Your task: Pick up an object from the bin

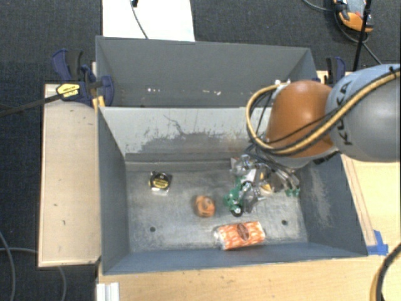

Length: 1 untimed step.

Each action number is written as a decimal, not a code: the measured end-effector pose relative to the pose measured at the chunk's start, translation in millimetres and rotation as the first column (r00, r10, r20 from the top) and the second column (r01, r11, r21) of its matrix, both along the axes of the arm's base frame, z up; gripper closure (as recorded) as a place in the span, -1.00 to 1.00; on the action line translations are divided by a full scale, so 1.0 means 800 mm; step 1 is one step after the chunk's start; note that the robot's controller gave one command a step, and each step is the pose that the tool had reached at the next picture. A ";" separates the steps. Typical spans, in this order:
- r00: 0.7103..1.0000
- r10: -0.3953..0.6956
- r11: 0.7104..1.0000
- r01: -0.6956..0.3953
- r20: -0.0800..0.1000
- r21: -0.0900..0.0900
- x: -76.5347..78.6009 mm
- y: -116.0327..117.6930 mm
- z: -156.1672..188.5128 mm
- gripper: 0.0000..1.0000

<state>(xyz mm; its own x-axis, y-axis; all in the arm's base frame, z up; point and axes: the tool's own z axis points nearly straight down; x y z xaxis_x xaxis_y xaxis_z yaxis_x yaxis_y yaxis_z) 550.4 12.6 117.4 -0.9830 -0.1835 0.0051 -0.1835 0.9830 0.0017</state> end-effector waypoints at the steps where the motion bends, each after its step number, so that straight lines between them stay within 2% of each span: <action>1: 1.000 0.000 1.000 0.000 0.011 -0.001 0.005 0.000 0.059 1.00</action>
Offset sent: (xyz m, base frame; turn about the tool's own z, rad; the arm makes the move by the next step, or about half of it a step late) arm -0.0120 -0.0050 0.1088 -0.0384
